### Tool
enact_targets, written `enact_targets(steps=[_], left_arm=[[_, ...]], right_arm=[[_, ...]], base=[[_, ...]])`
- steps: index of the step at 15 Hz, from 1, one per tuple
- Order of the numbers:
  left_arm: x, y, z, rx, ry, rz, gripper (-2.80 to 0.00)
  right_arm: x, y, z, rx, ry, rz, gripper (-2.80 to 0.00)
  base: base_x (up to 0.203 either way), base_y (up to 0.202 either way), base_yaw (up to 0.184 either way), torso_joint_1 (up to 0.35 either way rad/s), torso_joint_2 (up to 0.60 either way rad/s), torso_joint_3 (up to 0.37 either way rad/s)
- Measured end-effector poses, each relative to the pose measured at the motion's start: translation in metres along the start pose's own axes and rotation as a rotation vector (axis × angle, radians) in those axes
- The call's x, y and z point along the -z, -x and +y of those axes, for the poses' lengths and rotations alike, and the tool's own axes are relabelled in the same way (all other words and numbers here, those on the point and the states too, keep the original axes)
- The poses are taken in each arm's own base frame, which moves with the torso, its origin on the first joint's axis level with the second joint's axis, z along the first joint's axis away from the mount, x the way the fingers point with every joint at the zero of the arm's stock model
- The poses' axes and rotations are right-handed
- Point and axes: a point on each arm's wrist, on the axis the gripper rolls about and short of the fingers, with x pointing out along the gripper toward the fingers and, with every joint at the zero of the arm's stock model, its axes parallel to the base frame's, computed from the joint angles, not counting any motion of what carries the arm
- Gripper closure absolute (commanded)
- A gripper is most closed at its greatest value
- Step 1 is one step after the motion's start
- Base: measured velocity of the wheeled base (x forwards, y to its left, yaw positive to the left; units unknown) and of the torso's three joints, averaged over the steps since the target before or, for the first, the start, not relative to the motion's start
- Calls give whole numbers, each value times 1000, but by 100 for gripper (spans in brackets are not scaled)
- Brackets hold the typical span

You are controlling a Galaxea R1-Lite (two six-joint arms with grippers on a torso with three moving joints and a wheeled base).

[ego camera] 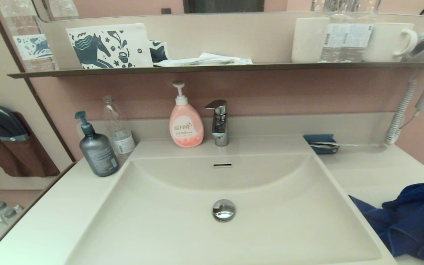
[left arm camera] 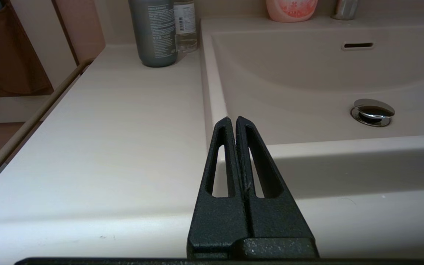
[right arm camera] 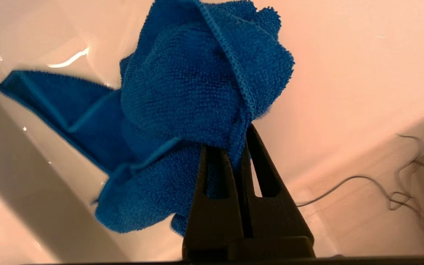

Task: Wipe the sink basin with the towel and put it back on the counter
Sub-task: Wipe the sink

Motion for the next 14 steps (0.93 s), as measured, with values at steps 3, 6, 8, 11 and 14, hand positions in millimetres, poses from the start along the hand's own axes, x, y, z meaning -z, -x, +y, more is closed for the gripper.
enact_targets(steps=[3, 6, 8, 11, 14], left_arm=[[0, 0, 0, 0, 0, 0, 0], [0, 0, 0, 0, 0, 0, 0], [0, 0, 0, 0, 0, 1, 0], [0, 0, 0, 0, 0, 0, 0], [0, 0, 0, 0, 0, 0, 0]], right_arm=[[7, -19, 2, -8, 36, 79, 0], [2, -47, 6, 0, 19, 99, 0], [1, -65, 11, -32, 14, 94, 0], [-7, -83, 20, -117, -29, 53, 0], [-21, -94, 35, -210, -75, -56, 0]], base=[[0, 0, 0, 0, 0, 0], [0, 0, 0, 0, 0, 0], [0, 0, 0, 0, 0, 0], [0, 0, 0, 0, 0, 0], [0, 0, 0, 0, 0, 0]])
